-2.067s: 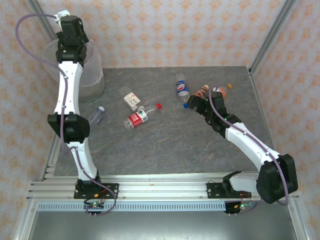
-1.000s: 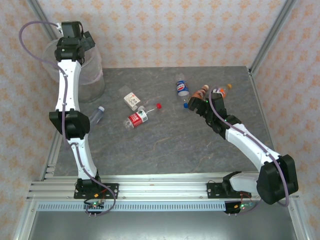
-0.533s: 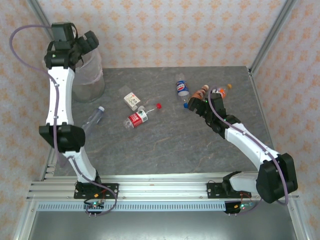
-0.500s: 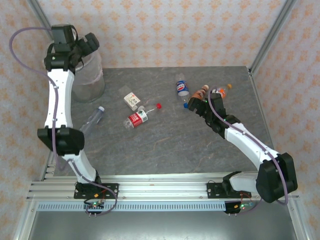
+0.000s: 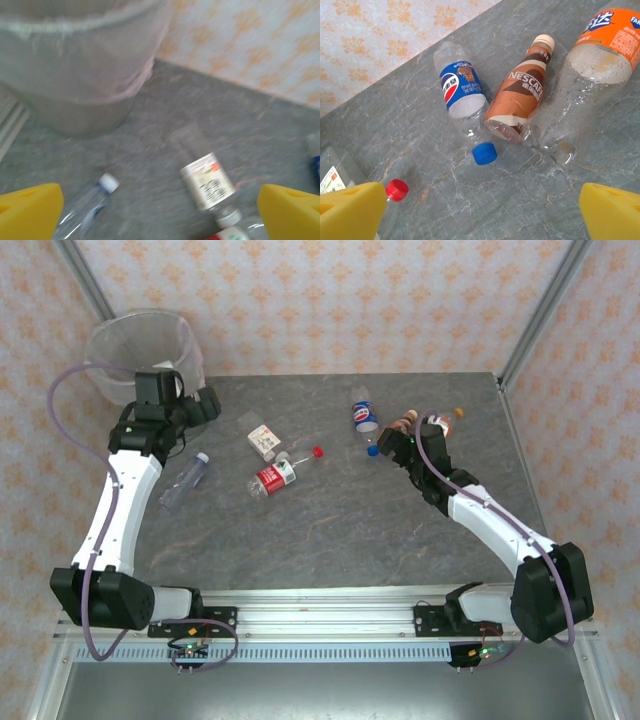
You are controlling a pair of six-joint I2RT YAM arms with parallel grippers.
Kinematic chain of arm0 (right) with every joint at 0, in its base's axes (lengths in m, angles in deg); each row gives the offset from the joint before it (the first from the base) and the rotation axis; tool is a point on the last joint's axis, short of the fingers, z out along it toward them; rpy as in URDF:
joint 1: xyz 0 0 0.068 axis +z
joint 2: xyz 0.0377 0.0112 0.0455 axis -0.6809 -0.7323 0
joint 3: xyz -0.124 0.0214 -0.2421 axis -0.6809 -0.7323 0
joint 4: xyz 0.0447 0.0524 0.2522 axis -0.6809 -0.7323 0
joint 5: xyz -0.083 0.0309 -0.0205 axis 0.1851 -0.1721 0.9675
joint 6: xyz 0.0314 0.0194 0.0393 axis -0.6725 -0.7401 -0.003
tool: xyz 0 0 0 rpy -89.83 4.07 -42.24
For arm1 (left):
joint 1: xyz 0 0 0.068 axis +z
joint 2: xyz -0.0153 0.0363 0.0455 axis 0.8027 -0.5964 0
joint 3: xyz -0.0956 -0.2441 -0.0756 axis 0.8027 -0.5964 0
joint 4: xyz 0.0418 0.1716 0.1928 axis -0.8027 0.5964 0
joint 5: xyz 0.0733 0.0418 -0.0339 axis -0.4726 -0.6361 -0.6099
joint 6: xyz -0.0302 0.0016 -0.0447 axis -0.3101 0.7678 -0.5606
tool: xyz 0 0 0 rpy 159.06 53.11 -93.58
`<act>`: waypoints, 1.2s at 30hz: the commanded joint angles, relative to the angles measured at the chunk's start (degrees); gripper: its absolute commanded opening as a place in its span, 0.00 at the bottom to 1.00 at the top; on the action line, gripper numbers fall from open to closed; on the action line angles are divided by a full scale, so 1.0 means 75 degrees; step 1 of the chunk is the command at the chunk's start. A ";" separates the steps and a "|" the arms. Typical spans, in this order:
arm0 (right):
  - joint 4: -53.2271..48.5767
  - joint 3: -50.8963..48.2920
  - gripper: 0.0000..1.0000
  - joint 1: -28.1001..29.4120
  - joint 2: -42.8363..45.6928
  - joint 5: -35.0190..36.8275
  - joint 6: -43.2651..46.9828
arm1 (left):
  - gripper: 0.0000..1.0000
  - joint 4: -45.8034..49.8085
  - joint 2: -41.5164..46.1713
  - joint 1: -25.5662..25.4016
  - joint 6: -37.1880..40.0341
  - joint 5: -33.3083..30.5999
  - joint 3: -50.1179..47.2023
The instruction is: Put the plastic bottles in the bin
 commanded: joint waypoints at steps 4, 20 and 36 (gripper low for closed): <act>0.0233 0.0110 0.99 -0.0022 -0.0046 0.0494 -0.0005 | 1.00 0.1350 -0.0874 0.0034 0.0489 -0.1434 -0.0070; 0.0156 0.0247 0.99 -0.0029 -0.0117 0.0536 0.0133 | 1.00 0.0197 -0.2128 0.0938 0.0430 -0.1331 -0.2026; 0.0207 0.0117 0.99 -0.0034 -0.0060 0.0581 0.0048 | 1.00 -0.0894 -0.2721 0.0669 0.0815 -0.0072 -0.2555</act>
